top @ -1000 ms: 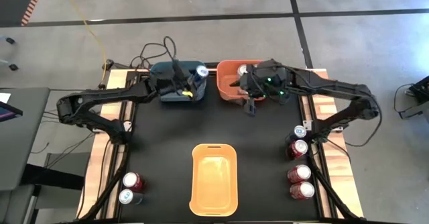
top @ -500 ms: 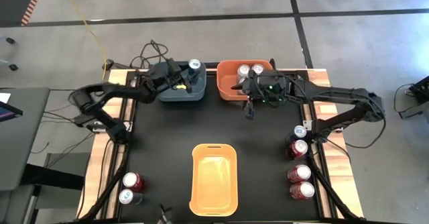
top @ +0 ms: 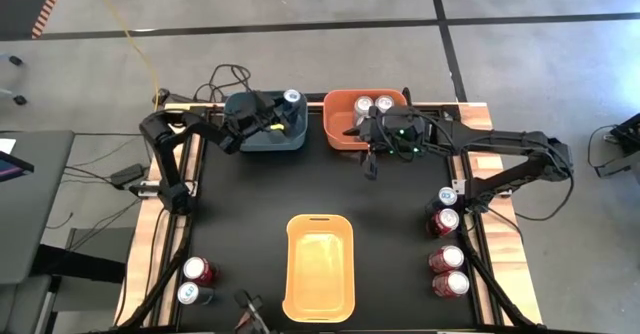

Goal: Sort soda cans
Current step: Put the blue soda can into the blue bin

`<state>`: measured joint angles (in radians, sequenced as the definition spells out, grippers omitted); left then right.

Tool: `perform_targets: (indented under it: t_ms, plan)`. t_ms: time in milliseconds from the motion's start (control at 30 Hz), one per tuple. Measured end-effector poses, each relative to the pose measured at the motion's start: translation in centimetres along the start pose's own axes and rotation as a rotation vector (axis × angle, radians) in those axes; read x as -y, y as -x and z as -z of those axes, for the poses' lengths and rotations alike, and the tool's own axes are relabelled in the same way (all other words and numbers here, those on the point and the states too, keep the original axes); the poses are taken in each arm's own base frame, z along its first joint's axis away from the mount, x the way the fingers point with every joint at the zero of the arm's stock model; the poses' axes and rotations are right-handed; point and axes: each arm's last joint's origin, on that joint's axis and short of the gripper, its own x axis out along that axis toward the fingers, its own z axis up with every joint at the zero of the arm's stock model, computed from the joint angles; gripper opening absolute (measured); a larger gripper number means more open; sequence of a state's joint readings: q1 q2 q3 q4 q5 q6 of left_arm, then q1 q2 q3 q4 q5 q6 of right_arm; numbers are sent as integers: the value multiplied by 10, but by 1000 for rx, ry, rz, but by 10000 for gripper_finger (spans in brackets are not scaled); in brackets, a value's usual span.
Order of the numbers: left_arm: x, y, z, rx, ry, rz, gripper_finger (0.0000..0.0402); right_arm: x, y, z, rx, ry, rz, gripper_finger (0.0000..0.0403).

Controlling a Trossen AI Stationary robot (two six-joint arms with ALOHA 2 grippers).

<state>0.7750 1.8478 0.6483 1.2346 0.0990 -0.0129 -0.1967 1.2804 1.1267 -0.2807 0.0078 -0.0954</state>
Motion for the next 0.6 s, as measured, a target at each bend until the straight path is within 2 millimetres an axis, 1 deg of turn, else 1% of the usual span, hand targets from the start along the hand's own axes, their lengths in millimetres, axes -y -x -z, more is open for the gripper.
perform_targets:
  t_ms: [200,300,433,500,600]
  plan:
    - [-3,0,1,-13,38,-9,238,-2,0,0,1,1,-7,297]
    - [-6,-1,4,-62,100,-21,245,-2,0,0,1,-7,-12,297]
    - [-11,-11,8,-200,145,-44,282,-2,0,0,2,-15,-11,297]
    - [-12,-16,6,-230,129,-45,305,-2,0,0,3,-15,-11,297]
    - [-10,-18,7,-255,106,-36,330,-2,0,0,3,-14,-13,297]
